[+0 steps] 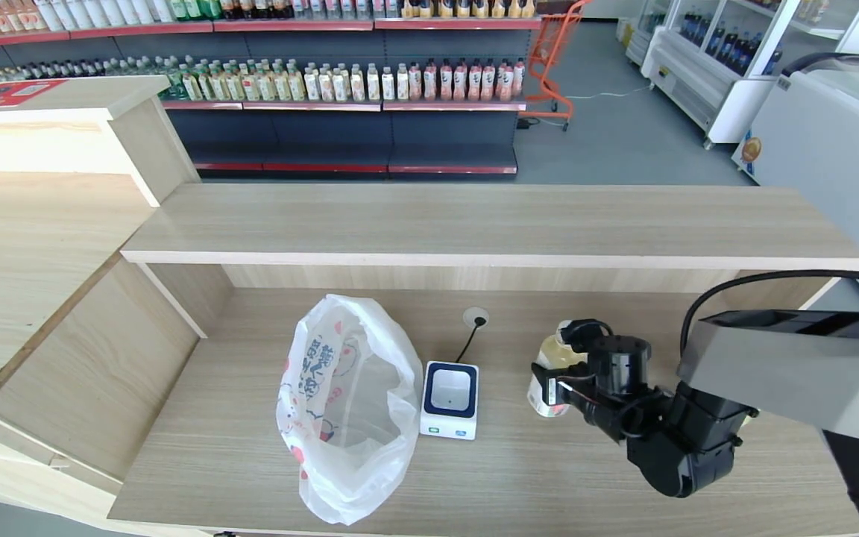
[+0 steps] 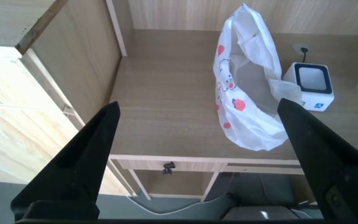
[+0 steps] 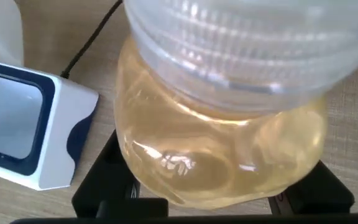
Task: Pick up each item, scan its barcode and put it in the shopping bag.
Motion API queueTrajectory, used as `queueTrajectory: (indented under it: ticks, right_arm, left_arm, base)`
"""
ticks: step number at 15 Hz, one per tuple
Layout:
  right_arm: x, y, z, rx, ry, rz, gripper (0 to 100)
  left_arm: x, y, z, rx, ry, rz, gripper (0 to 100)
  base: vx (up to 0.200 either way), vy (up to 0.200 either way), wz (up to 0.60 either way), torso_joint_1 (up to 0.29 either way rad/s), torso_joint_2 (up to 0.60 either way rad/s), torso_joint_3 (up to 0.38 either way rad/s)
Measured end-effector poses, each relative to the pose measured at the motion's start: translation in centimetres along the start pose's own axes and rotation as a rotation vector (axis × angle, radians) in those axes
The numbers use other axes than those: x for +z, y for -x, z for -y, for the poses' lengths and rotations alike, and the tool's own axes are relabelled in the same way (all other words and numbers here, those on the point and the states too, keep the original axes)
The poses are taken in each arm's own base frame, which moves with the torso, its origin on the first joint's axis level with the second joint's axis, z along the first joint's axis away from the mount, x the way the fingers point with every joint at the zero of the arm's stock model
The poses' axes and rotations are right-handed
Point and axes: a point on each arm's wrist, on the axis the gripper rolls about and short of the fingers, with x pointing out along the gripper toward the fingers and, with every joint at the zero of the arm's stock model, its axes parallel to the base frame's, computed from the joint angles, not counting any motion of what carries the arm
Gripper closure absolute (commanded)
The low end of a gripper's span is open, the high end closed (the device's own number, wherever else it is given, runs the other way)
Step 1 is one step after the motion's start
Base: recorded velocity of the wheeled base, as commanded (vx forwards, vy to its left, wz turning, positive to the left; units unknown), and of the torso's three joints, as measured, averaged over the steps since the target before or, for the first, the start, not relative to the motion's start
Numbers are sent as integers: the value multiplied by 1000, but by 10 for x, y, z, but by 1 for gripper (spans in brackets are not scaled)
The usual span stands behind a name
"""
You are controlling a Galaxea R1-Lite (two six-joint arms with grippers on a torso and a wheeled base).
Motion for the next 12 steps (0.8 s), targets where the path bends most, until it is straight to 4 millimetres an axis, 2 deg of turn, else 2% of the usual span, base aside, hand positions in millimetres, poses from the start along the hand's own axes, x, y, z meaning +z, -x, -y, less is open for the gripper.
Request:
queueTrajectory:
  ticks: [2,5,8,12]
  right_arm:
    - [31,28,12,104,-79,-32,100]
    - [73,88,30,405,-157,-81,100]
    - [90,136,34,714,-132,-82,100]
    - [100,165,24,939,-62,-35,100]
  left_arm:
    - [0,0,0,0,0,0,0]
    - [0,0,0,0,0,0,0]
    - [0,0,0,0,0,0,0]
    - [0,0,0,0,0,0,0]
  base:
    - [0,0,0,0,0,0]
    - [0,0,0,0,0,0]
    - [0,0,0,0,0,0]
    - [0,0,0,0,0,0]
